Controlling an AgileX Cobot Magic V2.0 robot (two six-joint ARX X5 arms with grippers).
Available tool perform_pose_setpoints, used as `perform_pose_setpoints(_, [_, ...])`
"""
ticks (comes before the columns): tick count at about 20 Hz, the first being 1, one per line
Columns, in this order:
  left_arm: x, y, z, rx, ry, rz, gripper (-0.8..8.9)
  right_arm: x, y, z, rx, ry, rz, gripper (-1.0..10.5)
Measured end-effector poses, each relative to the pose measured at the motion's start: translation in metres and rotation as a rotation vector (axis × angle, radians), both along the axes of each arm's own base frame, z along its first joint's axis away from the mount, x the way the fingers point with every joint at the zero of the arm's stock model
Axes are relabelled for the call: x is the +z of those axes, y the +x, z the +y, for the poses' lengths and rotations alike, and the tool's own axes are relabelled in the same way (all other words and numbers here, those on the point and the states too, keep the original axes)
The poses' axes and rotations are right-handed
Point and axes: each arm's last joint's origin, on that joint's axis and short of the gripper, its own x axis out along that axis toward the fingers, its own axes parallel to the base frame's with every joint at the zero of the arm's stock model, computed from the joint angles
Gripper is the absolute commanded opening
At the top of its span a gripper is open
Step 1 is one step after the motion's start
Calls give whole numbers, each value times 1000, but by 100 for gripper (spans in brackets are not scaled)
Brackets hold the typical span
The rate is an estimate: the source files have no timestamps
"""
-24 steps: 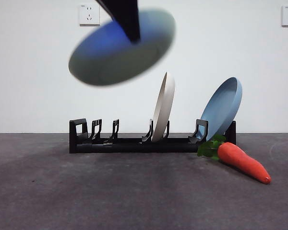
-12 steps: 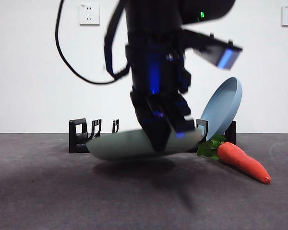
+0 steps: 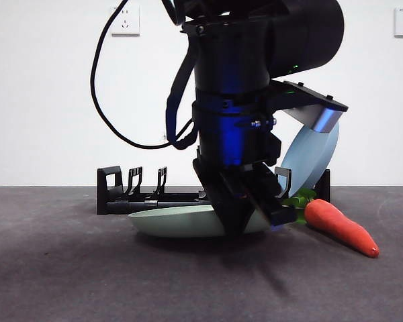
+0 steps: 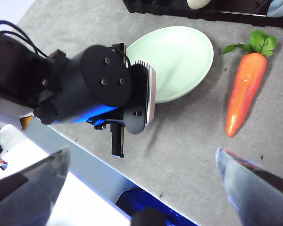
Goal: Take the green plate from the plate rack,put the plate on the table,take the carrot from the table,put the carrot in the plate
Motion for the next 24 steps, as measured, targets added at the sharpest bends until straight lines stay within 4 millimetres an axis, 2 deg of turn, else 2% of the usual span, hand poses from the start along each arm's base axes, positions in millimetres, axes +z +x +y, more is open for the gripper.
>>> perform_pose_setpoints(1, [0, -1, 0, 6, -20, 38, 211, 0, 0, 0, 0, 0, 0, 691])
perform_pose_setpoints(2, [-4, -4, 1, 7, -28, 113, 272, 0, 0, 0, 0, 0, 0, 691])
perform_pose_setpoints(3, [-9, -7, 2, 19, -10, 129, 283, 0, 0, 0, 0, 0, 0, 691])
perform_pose_setpoints(9, [-4, -7, 3, 45, -35, 130, 283, 0, 0, 0, 0, 0, 0, 691])
perform_pose_setpoints(12, [14, -11, 10, 46, -68, 127, 283, -2, 5, 0, 0, -2, 16, 691])
perform_pose_setpoints(14, [50, -16, 18, 51, -167, 82, 283, -4, 16, 1, 0, -3, 27, 690])
perform_pose_setpoints(18, [135, -36, 53, 96, -440, -19, 283, -12, 56, 4, -46, -21, 31, 689])
perform_pose_setpoints(21, [196, -61, 96, 142, -680, -89, 283, -30, 97, 7, -100, -61, 67, 689])
perform_pose_setpoints(24, [239, -86, 141, 155, -874, -147, 283, -57, 136, 15, -131, -110, 110, 688])
